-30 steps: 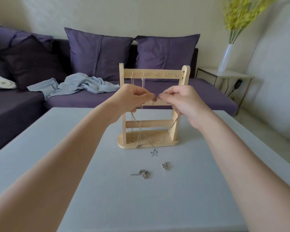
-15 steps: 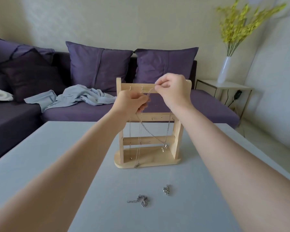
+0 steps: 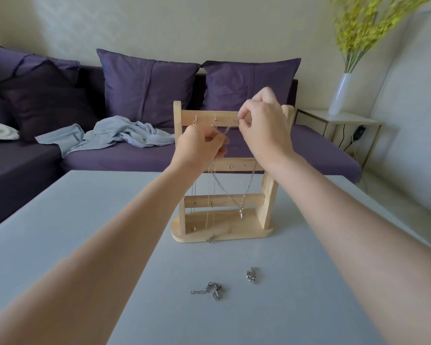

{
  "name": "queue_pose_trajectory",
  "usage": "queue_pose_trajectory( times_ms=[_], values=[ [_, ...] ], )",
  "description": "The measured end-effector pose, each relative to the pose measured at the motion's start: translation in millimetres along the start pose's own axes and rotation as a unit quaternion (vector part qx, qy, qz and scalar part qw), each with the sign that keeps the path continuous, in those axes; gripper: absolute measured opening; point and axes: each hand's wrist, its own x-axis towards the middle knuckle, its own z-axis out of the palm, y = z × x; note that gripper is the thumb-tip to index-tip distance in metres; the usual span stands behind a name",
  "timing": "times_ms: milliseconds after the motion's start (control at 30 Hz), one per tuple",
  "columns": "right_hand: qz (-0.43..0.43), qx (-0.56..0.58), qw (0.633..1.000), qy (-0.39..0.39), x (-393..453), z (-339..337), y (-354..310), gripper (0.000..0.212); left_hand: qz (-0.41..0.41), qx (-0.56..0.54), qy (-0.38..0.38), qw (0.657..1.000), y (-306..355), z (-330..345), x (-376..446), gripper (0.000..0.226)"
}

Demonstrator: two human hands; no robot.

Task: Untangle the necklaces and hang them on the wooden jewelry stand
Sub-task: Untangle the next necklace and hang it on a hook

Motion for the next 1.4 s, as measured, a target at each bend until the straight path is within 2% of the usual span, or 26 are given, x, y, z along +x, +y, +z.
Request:
queue_pose_trajectory(
  times_ms=[133, 300, 367, 433, 500, 600, 667, 767, 867, 1133, 1400],
  values=[
    [-0.028, 0.084, 0.996, 0.007, -21, -2, 1, 0.014, -0.001, 0.002, -0.015, 1.0, -7, 7, -5, 0.03],
    [0.013, 0.168, 0.982, 0.088, -45, 5, 1, 0.028, -0.006, 0.0, -0.026, 1.0, -16, 15, -14, 0.03],
    [0.013, 0.182, 0.979, 0.092, -53, 7, 0, 0.028, -0.012, 0.0, -0.029, 0.999, -21, 16, -19, 0.03],
    [0.053, 0.211, 0.975, 0.047, -62, 11, 0, 0.024, -0.029, -0.005, -0.039, 0.999, -28, 17, -24, 0.028],
    [0.135, 0.229, 0.964, -0.024, -72, 15, 5, 0.012, -0.05, -0.021, -0.056, 0.997, -38, 21, -34, 0.027],
    [0.265, 0.306, 0.9, -0.161, -92, 23, 18, 0.006, -0.092, -0.03, -0.09, 0.991, -59, 32, -52, 0.024],
    [0.292, 0.34, 0.869, -0.211, -105, 27, 24, 0.003, -0.111, -0.026, -0.1, 0.988, -75, 39, -59, 0.026],
    [0.302, 0.351, 0.847, -0.261, -116, 35, 32, 0.015, -0.124, -0.018, -0.102, 0.987, -93, 45, -62, 0.027],
    [0.312, 0.334, 0.832, -0.314, -123, 41, 35, 0.007, -0.137, -0.018, -0.113, 0.984, -99, 47, -64, 0.017],
    [0.318, 0.353, 0.806, -0.354, -136, 51, 38, 0.01, -0.173, -0.012, -0.112, 0.978, -113, 50, -66, 0.025],
    [0.323, 0.364, 0.799, -0.354, -139, 58, 38, 0.014, -0.191, -0.002, -0.124, 0.974, -119, 58, -65, 0.017]
  ],
)
